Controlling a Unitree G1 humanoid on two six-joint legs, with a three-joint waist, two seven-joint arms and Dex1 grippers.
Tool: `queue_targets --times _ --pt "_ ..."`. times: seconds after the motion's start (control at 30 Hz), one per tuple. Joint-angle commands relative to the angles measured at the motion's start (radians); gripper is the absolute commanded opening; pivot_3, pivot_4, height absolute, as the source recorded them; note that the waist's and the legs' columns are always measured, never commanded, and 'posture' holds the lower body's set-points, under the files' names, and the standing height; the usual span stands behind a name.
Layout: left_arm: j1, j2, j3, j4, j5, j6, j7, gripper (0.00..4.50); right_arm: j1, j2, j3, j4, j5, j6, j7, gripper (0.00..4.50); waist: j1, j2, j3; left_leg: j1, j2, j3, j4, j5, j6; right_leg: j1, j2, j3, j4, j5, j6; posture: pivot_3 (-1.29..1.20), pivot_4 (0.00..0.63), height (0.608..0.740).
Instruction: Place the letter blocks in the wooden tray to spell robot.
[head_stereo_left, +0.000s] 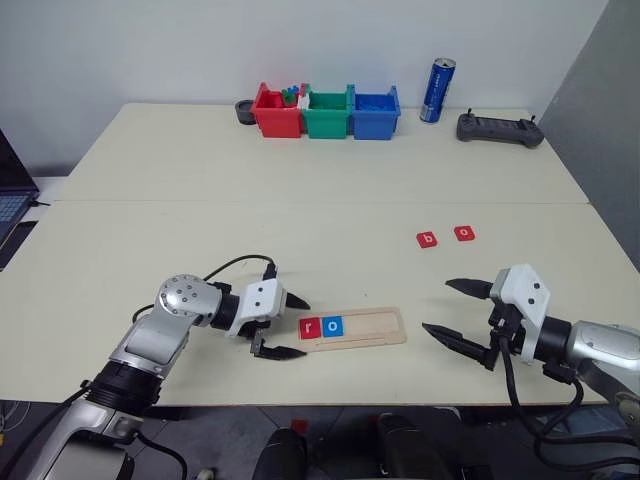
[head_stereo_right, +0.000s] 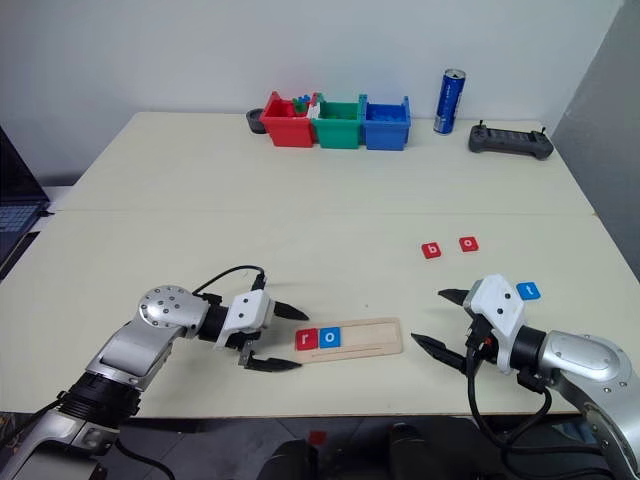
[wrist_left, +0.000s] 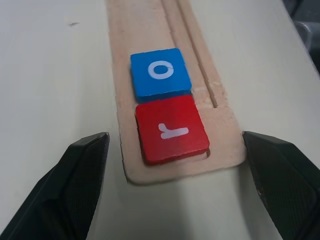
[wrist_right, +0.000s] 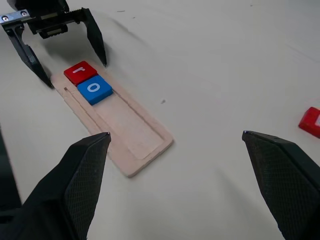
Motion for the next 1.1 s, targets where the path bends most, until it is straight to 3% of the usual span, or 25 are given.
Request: queue_targets --times 0.03,0.3,0.53,0.8,1.1 --pt "0.011 0.001 0.045 -0.016 -0.015 -0.031 0.027 4.46 -0.01 -0.025 -0.023 -0.004 0.006 -0.013 0.029 4.5 0.001 0.0 0.0 0.0 0.0 0.0 0.0 0.0 0.0 0.0 0.0 0.0 0.0 0.001 -0.002 0.0 0.15 0.74" --pt "0.081 0.048 0.109 -0.081 -0.089 -0.009 -0.008 4.46 0.005 -0.04 -0.035 0.015 0.009 -0.019 0.058 4.5 -0.003 0.0 0.0 0.0 0.001 0.0 0.0 0.0 0.0 0.0 0.0 0.0 0.0 0.001 -0.002 0.0 0.15 0.74" --pt "0.201 0.133 0.255 -0.22 -0.221 0.152 0.025 4.46 0.064 0.057 -0.137 0.039 -0.034 -0.062 -0.054 4.5 -0.003 0.0 0.0 0.0 0.001 0.0 0.0 0.0 0.0 -0.001 0.0 0.0 0.0 -0.001 0.0 0.0 0.15 0.74" --pt "0.291 0.079 0.39 -0.301 -0.322 0.193 0.125 4.46 0.06 0.19 -0.088 0.081 -0.205 -0.07 -0.287 4.5 -0.003 0.0 0.001 0.0 0.001 0.001 0.0 0.0 0.0 -0.001 0.0 0.0 0.0 -0.001 0.0 0.0 0.15 0.74" --pt "0.305 0.085 0.387 -0.377 -0.331 0.235 0.161 4.46 -0.009 0.266 -0.091 0.031 -0.125 0.103 -0.361 4.5 -0.003 0.0 0.001 0.0 0.001 0.001 -0.001 0.0 0.0 -0.001 0.0 0.001 0.0 -0.001 0.0 0.0 0.15 0.74"
